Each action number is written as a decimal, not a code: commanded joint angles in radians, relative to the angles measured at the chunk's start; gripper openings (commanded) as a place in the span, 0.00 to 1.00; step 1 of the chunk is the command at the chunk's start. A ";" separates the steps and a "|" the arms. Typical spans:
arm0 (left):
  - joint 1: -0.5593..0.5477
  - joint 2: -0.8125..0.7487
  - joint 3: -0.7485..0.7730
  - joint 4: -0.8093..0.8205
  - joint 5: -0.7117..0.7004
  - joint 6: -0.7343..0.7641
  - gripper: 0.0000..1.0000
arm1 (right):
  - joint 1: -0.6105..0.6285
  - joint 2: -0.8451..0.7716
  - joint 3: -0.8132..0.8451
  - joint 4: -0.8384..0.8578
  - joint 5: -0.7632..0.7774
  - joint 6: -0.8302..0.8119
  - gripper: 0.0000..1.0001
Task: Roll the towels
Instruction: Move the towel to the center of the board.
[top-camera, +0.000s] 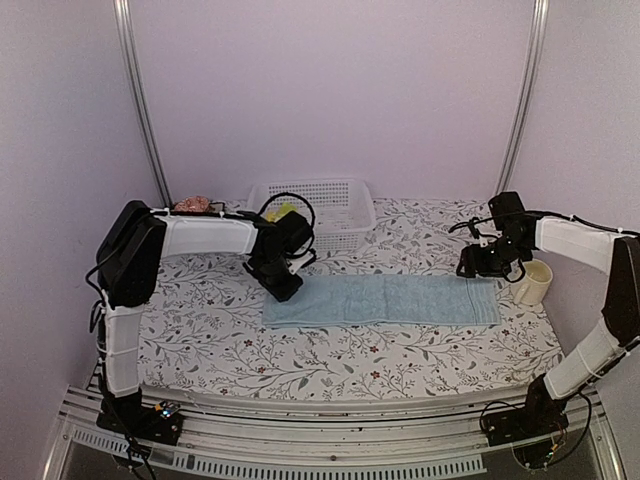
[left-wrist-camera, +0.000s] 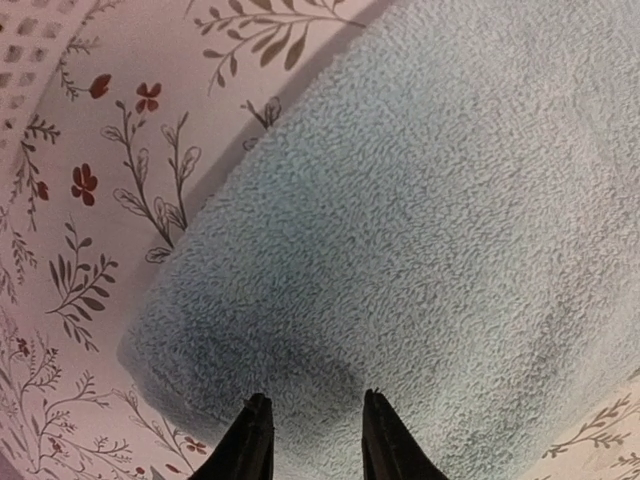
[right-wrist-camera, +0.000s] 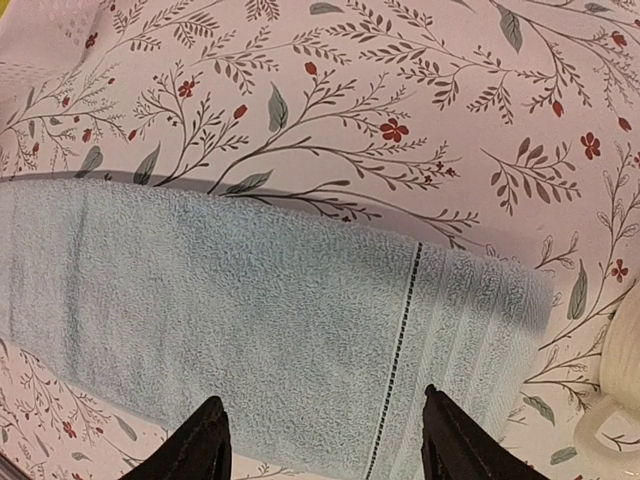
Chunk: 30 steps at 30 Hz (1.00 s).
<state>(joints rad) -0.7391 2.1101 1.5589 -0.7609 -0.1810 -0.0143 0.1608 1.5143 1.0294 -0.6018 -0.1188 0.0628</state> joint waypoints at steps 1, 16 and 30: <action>-0.014 -0.014 -0.039 0.000 0.019 -0.036 0.31 | -0.001 0.003 -0.001 0.036 -0.027 0.006 0.66; 0.028 -0.037 -0.191 -0.094 -0.115 -0.088 0.24 | -0.005 0.055 -0.013 0.059 -0.082 0.053 0.79; 0.097 -0.018 -0.179 -0.084 -0.130 -0.088 0.26 | -0.073 0.109 -0.093 0.123 -0.093 0.106 0.83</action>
<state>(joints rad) -0.6579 2.0464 1.4002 -0.7975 -0.3084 -0.0982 0.1043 1.5959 0.9550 -0.5205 -0.1982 0.1444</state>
